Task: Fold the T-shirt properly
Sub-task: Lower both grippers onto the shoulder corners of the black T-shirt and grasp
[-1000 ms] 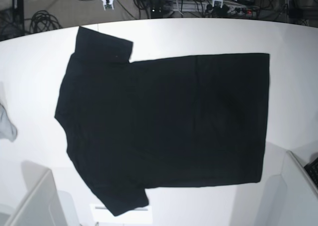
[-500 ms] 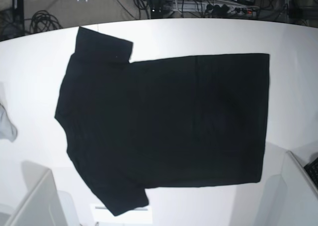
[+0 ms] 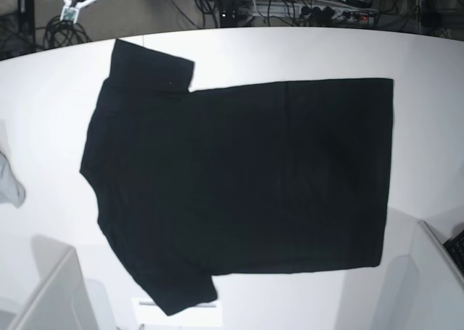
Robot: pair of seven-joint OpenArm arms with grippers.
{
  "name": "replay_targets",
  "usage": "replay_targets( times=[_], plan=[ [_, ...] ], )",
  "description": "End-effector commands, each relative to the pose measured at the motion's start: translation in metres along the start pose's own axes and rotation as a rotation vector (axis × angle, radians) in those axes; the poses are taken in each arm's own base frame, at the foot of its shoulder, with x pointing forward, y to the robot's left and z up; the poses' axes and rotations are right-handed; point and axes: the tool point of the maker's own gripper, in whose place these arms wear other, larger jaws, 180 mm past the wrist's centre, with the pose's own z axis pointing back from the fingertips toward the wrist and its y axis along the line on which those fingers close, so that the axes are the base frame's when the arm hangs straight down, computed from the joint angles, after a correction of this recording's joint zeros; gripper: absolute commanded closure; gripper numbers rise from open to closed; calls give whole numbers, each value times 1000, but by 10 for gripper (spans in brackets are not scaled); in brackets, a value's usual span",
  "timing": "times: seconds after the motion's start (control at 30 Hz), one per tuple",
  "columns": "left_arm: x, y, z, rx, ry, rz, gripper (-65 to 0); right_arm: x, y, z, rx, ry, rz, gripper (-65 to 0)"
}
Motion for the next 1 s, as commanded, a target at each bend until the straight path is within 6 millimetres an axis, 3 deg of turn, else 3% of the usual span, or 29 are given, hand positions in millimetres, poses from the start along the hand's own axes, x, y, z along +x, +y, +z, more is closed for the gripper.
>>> replay_targets(
  times=[0.0, 0.17, 0.3, 0.43, 0.57, 0.67, 0.7, 0.73, 0.8, 0.87, 0.93, 0.97],
  plan=[
    [13, 7, 6, 12, -37, -7, 0, 18, -8, 8, -18, -51, 0, 0],
    [56, 13, 13, 29, -143, -15, 0, 92, 1, 32, -5, -197, -11, 0],
    [70, 24, 13, 60, -181, -19, 0, 123, 31, 31, 63, -238, -33, 0],
    [87, 33, 2, 89, -226, -14, 0, 135, 84, 33, 308, -216, -49, 0],
    [97, 45, -3, 100, -261, 103, 0, 147, 96, 36, 440, -188, -145, -11],
    [102, 53, -4, 66, -289, 256, 0, 153, 92, 36, 475, -169, -216, -212],
    [103, 58, -5, 59, -301, 289, 0, 155, 89, 35, 477, -170, -234, -249],
    [105, 63, -7, 57, -313, 318, -79, 156, 87, 35, 479, -173, -248, -275],
    [103, 75, -12, 75, -324, 354, -278, 158, 84, 33, 477, -178, -260, -279],
    [102, 82, -16, 95, -328, 369, -434, 154, 86, 25, 479, -154, -271, -279],
    [102, 85, -18, 103, -329, 374, -553, 150, 84, 9, 475, -123, -266, -279],
    [103, 86, -19, 103, -334, 374, -576, 145, 84, 1, 477, -99, -271, -279]
  ],
)
